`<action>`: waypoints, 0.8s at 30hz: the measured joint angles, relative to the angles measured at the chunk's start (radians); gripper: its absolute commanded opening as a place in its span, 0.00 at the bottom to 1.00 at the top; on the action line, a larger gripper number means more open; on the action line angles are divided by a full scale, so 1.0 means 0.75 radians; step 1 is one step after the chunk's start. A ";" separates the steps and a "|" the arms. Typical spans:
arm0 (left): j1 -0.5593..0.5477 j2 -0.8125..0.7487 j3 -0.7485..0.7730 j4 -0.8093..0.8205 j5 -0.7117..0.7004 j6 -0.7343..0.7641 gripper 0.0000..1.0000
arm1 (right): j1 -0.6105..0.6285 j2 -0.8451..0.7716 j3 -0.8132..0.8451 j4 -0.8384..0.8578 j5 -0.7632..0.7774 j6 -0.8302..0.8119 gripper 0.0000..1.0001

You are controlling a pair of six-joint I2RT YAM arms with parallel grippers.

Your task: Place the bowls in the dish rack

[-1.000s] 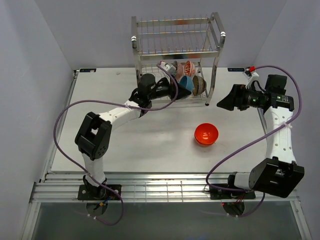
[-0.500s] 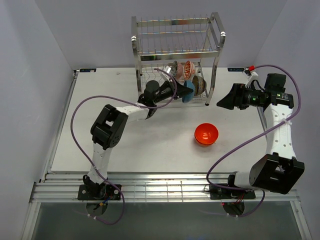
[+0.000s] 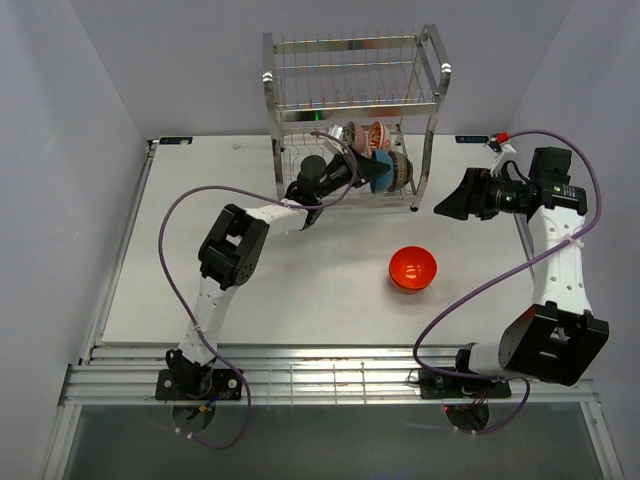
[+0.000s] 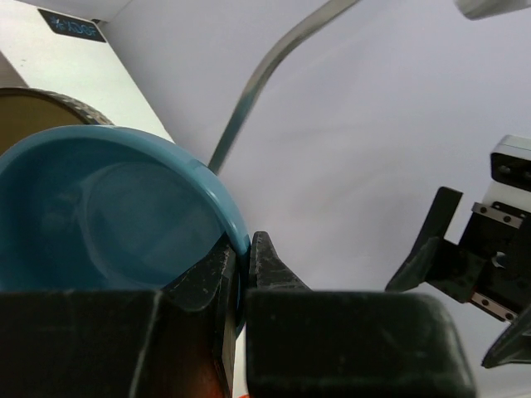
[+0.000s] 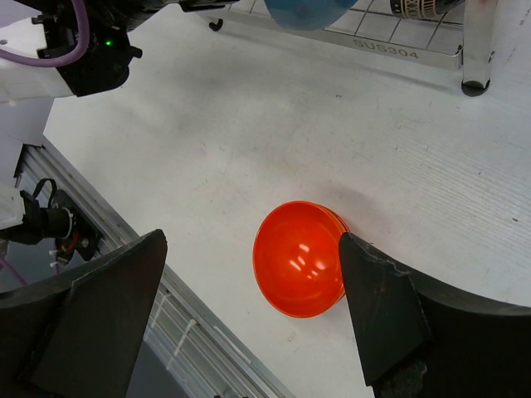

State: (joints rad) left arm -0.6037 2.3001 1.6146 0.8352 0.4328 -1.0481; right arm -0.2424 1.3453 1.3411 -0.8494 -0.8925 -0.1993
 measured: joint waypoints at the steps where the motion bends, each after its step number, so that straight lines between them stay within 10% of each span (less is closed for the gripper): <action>1: 0.000 0.017 0.015 -0.005 -0.004 -0.002 0.00 | -0.001 0.001 0.000 -0.003 0.000 -0.002 0.90; 24: 0.041 0.259 0.272 -0.026 -0.021 -0.109 0.00 | -0.001 0.025 -0.001 -0.020 0.010 -0.029 0.90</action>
State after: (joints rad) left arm -0.5732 2.4947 1.8187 0.8154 0.4171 -1.1297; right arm -0.2432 1.3640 1.3407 -0.8646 -0.8848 -0.2211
